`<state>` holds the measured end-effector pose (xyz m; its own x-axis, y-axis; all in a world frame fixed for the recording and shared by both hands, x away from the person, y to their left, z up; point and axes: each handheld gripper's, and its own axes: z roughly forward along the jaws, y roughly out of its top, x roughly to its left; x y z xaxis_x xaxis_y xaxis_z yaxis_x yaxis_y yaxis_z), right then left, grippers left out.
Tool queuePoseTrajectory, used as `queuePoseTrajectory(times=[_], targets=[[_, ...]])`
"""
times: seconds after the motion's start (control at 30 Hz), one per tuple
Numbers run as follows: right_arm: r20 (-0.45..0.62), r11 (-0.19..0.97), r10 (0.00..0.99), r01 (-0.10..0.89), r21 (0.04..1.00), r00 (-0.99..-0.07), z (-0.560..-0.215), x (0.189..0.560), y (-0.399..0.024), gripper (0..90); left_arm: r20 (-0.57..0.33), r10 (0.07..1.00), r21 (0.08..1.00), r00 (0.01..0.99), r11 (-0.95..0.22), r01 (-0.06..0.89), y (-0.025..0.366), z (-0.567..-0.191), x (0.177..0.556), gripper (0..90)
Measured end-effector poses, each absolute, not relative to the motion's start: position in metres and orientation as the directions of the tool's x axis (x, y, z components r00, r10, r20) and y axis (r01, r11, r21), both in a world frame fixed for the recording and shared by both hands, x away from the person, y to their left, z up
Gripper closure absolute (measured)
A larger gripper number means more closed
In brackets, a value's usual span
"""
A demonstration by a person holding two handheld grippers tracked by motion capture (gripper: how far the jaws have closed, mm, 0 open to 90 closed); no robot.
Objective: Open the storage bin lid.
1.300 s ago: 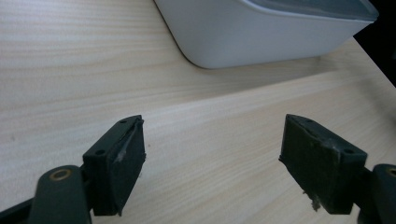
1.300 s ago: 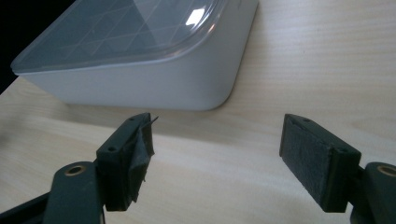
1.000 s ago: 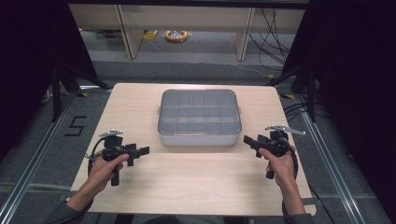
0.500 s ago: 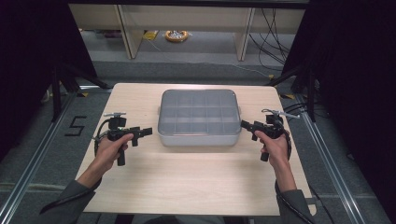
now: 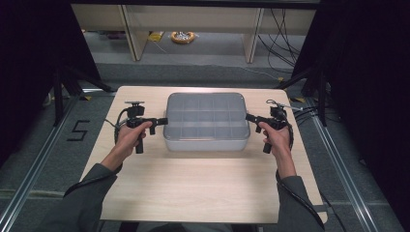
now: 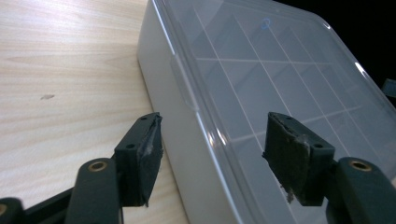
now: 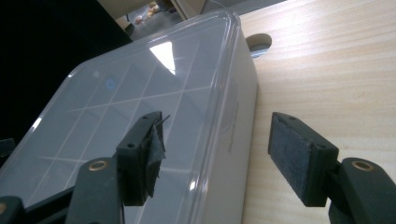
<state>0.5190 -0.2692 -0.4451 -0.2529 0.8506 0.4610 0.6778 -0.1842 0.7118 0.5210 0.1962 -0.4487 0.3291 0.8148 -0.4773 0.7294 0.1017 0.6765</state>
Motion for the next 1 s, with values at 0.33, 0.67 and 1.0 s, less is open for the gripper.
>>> queuePoseTrajectory(times=[0.33,0.67,1.0], targets=[[0.545,-0.256,0.816,0.727,0.637,-0.191,-0.451,0.536,-0.254,46.9,-0.491,0.819,0.656,0.298,0.122,0.745,0.187,-0.452,0.542,42.9],[0.557,-0.268,0.811,0.732,0.626,-0.179,-0.457,0.541,-0.248,53.8,-0.509,0.812,0.637,0.284,0.133,0.76,0.183,-0.457,0.553,53.4],[0.568,-0.304,0.806,0.709,0.636,-0.164,-0.459,0.537,-0.249,59.8,-0.481,0.834,0.659,0.269,0.142,0.739,0.178,-0.452,0.549,54.9]])
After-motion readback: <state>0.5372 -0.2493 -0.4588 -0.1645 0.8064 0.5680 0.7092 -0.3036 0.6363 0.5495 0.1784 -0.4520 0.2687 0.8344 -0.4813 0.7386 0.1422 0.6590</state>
